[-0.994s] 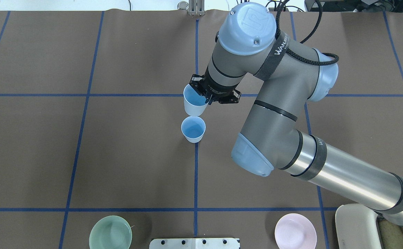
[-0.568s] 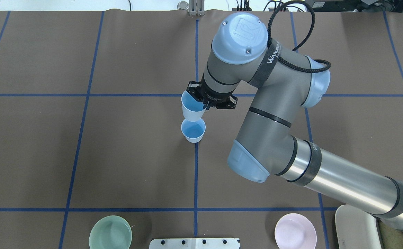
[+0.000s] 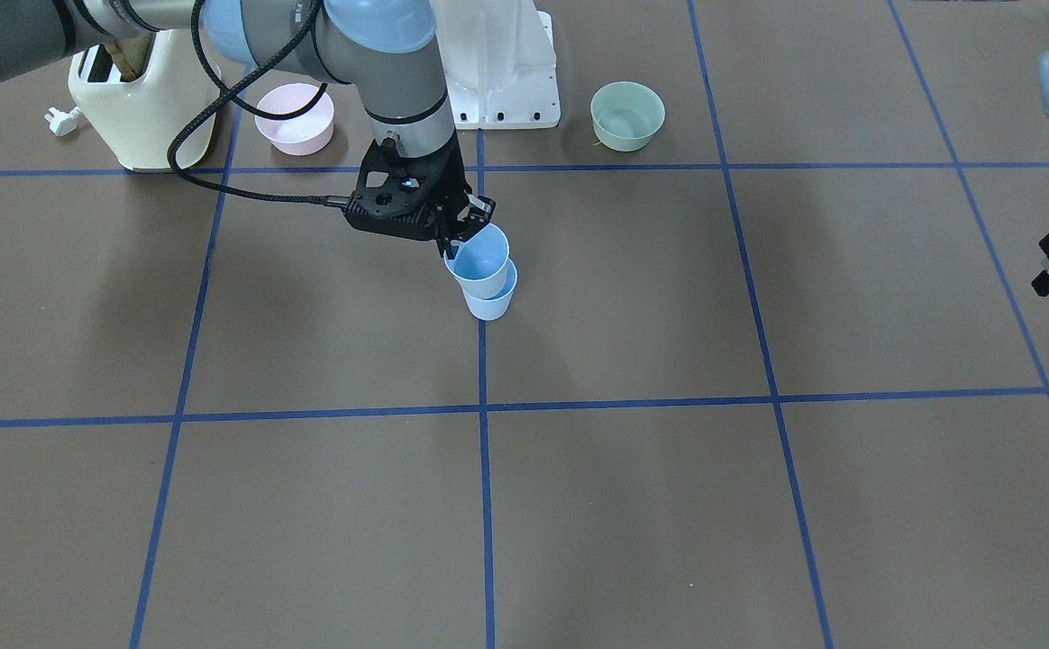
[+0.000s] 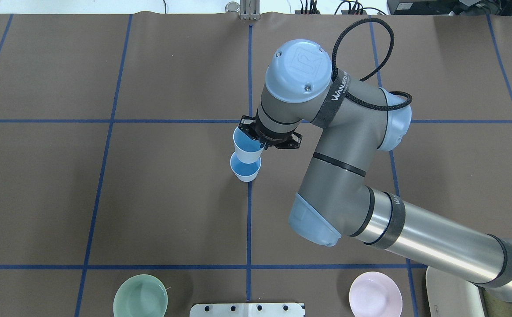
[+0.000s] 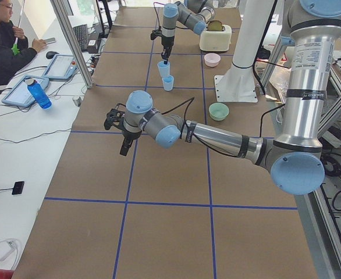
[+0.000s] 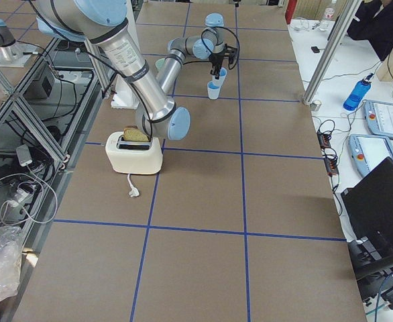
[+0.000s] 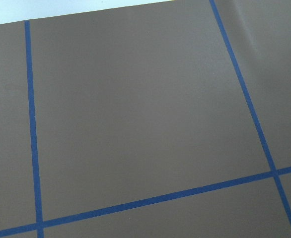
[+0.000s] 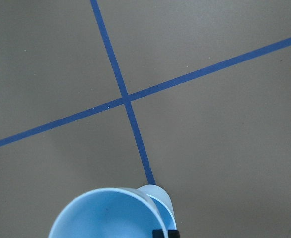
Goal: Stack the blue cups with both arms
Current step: 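Lower the right gripper's cup into the cup at the table center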
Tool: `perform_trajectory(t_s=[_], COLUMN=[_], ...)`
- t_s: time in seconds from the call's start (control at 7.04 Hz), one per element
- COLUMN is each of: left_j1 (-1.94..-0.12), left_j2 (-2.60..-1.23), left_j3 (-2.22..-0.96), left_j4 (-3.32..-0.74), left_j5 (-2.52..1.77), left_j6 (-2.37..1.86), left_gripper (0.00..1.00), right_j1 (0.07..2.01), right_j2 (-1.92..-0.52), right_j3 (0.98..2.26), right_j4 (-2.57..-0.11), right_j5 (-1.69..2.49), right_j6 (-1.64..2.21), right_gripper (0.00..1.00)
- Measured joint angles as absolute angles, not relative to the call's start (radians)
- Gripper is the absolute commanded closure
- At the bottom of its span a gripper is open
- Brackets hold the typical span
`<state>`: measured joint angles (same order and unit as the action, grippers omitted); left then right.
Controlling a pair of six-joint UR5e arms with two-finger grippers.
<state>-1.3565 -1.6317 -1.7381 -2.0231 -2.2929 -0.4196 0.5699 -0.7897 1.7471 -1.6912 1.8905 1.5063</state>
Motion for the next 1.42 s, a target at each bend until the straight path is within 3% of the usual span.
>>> perform_trajectory(t_s=[1.42], left_j1=[-1.355], left_j2=[-1.639], left_j3=[-1.731], left_j4=[-2.023], left_j5=[-2.292], left_j6=[-0.429], left_gripper=[0.02], right_j1=[0.529], right_j2=[-0.789], right_j3=[1.746], right_j4=[-1.688], right_j5=[1.858], right_j6=[1.538], right_gripper=[1.0])
